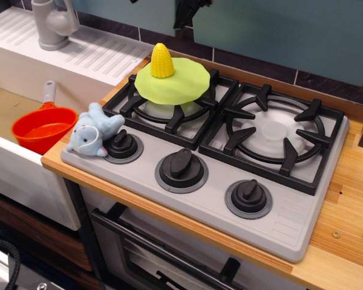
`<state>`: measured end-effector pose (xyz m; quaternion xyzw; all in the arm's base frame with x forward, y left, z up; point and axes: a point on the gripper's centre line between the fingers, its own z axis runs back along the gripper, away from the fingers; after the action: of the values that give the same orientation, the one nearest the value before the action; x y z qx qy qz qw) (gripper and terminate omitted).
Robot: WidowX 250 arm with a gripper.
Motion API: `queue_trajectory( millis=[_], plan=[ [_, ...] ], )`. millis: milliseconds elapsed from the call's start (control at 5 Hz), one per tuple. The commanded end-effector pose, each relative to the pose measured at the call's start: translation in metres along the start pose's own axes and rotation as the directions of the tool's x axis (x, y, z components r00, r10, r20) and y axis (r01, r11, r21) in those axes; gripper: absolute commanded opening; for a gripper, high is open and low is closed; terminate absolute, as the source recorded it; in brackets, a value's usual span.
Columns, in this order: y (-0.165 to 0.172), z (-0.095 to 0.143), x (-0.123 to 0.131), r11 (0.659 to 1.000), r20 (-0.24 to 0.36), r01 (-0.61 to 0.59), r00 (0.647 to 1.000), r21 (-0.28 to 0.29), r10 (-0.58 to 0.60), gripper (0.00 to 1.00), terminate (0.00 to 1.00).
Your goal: End effector transition from object to object
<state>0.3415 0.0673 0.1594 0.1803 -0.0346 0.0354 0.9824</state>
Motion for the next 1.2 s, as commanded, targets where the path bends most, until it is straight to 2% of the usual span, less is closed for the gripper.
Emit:
queue_trajectory(
  millis=[0, 200, 400, 800, 1000],
  plan=[
    [0.028, -0.018, -0.043, 0.999, 0.107, -0.020, 0.994, -0.048, 0.025, 1.00, 0.00],
    [0.023, -0.052, -0.063, 0.995, 0.178, -0.031, 0.983, -0.093, 0.047, 1.00, 0.00],
    [0.014, -0.072, -0.066, 0.992, 0.215, -0.045, 0.974, -0.121, 0.071, 1.00, 0.00],
    [-0.010, -0.106, -0.056, 0.981, 0.250, -0.074, 0.961, -0.178, 0.118, 1.00, 0.00],
    [-0.009, -0.117, -0.053, 0.982, 0.253, -0.074, 0.960, -0.175, 0.118, 1.00, 0.00]
  ],
)
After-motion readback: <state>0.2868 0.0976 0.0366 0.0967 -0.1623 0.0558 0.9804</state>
